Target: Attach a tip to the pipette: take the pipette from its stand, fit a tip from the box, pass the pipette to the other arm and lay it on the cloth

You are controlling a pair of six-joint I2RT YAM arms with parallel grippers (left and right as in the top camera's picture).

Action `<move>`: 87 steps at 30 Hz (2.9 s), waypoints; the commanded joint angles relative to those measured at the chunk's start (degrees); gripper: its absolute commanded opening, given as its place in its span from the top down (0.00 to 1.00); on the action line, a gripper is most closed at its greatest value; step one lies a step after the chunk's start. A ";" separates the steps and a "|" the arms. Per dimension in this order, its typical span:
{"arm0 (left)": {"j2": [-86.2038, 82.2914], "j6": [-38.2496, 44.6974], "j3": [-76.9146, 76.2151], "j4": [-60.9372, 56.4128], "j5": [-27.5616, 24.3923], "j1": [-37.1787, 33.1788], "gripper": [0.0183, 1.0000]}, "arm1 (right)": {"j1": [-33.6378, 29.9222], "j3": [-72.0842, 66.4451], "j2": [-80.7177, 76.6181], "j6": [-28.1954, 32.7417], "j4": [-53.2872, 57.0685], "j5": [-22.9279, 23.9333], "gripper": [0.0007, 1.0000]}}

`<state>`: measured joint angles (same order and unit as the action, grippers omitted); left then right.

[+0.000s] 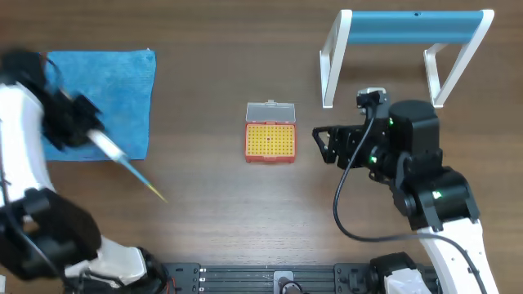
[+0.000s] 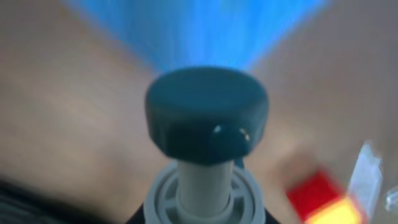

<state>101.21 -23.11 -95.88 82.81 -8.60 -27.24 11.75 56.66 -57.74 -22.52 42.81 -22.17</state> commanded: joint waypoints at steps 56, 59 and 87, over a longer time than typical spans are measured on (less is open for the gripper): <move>19.96 36.63 -43.98 3.52 10.86 11.26 0.10 | 3.28 0.26 -7.32 -7.02 -16.81 15.61 0.21; 11.91 36.50 -43.93 14.56 9.03 11.04 0.10 | 3.28 0.26 -2.54 -6.95 -16.81 28.30 0.14; -98.44 18.64 46.77 -12.76 -14.53 10.82 0.10 | 3.30 -17.07 55.12 16.61 13.57 51.06 0.04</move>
<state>3.03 -3.57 -54.50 70.08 -22.76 -16.40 14.96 40.21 -2.26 -6.50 55.86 26.89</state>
